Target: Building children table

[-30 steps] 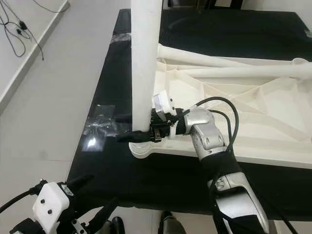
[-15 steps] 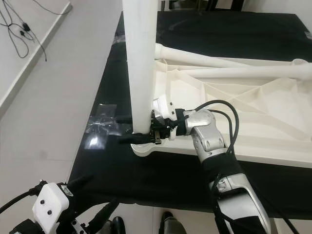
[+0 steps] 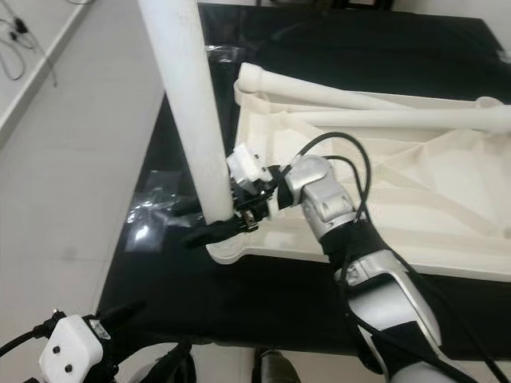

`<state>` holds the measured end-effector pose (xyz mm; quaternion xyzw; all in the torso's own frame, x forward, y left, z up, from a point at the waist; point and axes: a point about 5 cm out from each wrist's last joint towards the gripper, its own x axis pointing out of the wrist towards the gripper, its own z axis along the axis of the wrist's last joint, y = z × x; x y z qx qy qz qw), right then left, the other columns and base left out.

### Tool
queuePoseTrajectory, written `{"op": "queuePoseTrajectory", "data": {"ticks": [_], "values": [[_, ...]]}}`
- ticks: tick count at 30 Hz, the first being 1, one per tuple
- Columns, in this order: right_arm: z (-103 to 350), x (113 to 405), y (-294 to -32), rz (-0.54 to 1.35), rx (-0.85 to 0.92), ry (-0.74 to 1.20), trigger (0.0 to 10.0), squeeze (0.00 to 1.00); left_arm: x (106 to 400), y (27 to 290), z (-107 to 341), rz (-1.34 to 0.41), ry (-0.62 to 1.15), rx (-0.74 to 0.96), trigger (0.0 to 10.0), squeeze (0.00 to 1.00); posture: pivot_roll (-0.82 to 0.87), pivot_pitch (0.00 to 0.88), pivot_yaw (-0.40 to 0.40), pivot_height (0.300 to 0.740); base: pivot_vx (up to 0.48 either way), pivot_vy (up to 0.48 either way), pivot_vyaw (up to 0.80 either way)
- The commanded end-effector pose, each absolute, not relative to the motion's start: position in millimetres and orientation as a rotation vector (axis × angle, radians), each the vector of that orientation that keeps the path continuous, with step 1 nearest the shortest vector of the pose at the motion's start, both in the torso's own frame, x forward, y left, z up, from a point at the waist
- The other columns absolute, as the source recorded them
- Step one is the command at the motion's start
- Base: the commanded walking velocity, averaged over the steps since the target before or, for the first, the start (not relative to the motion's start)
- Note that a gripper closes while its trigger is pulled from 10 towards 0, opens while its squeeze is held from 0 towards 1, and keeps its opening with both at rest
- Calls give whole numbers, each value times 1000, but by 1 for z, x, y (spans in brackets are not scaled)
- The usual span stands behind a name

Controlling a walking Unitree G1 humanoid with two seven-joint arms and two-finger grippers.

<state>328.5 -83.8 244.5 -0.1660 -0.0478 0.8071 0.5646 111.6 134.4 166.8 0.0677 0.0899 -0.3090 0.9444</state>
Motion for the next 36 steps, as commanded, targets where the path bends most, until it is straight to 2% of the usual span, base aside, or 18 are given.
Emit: {"op": "queuePoseTrajectory", "data": {"ticks": [1,11,14,16,20,22,23,24,25,27,30,33,34,36], "values": [[204,330,-91,1886,-384,95,10000,0,107,136,167,-631,193,141,10000,0,214,382,-26,740,0,0,0],[209,337,-85,1865,-335,38,10000,0,103,138,165,-621,208,147,10000,0,232,390,-22,740,0,0,0],[203,340,-91,1817,-342,39,10000,0,105,137,165,-620,209,148,10000,0,210,383,-18,740,0,0,0],[189,341,-95,1689,-394,61,10000,0,108,135,165,-619,206,144,10000,0,167,359,-31,740,0,0,0],[184,342,-96,1642,-405,63,10000,0,109,134,165,-619,204,142,10000,0,167,359,-31,740,0,0,0],[172,343,-91,1462,-376,110,10000,0,116,132,160,-613,190,140,10000,0,97,310,-76,740,0,0,0],[172,343,-91,1462,-376,110,10000,0,116,132,160,-613,190,140,10000,0,97,310,-76,740,0,0,0],[164,342,-83,1293,-309,137,10000,0,120,131,157,-605,180,138,10000,0,87,289,-81,740,0,0,0],[164,342,-83,1293,-309,137,10000,0,120,131,157,-605,180,138,10000,0,87,289,-81,740,0,0,0],[146,330,-62,873,-152,158,10000,0,131,129,151,-591,161,143,10000,0,98,249,-64,740,0,0,0],[146,330,-62,873,-152,158,10000,0,131,129,151,-591,161,143,10000,0,98,249,-64,740,0,0,0],[132,319,-50,483,17,116,10000,0,146,128,144,-572,145,152,10000,0,107,188,-29,740,0,0,0],[132,319,-50,483,17,116,10000,0,146,128,144,-572,145,152,10000,0,107,188,-29,740,0,0,0],[126,323,-45,334,41,82,10000,0,157,129,139,-559,137,152,10000,0,120,129,-16,740,0,0,0]]}}
